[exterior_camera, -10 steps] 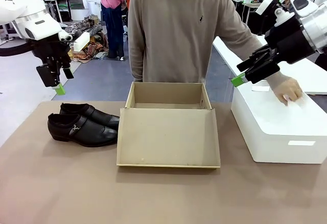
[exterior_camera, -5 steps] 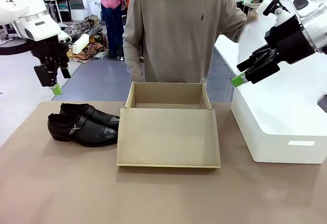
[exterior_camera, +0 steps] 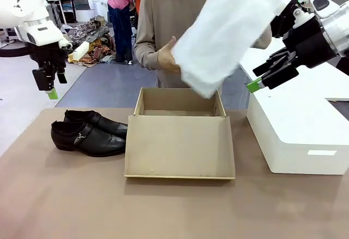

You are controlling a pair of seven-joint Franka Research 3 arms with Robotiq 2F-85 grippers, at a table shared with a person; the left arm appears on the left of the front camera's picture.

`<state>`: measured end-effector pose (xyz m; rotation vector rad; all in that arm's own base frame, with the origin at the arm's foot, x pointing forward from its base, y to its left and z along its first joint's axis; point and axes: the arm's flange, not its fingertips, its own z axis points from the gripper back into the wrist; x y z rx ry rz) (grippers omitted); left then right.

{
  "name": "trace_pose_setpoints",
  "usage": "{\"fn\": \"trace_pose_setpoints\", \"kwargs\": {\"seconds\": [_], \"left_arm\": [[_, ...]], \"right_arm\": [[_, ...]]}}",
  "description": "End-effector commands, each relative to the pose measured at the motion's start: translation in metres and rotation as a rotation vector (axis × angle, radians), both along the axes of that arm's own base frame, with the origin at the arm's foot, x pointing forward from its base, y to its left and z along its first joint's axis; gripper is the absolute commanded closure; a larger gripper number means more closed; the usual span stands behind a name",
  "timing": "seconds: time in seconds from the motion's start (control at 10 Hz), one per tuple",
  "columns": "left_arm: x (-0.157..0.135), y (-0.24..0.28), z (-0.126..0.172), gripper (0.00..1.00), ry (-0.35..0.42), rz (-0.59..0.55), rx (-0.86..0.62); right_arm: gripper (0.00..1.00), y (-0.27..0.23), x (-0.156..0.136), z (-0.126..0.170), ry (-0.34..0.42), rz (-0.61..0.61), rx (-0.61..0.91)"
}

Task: Pack the shoes into the box.
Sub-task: Place one shoe of the Shoes into the Shoes Box.

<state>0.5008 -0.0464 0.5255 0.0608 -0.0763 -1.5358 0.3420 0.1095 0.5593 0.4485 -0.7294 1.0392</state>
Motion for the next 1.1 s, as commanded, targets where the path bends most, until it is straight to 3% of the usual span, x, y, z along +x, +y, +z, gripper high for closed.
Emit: {"fn": "trace_pose_setpoints", "kwargs": {"seconds": [0.0, 0.5, 1.0], "left_arm": [[0.023, -0.001, 0.0, 0.0, 0.003, -0.024, 0.015], [0.059, -0.006, -0.014, 0.0, -0.013, -0.096, -0.006], [0.053, -0.01, -0.014, 0.0, -0.015, -0.076, 0.01]], "right_arm": [[0.0, -0.001, 0.003, -0.001, -0.016, 0.026, 0.019], [0.0, -0.001, 0.003, -0.001, -0.016, 0.026, 0.019], [0.0, -0.001, 0.003, -0.001, -0.016, 0.026, 0.019]]}}
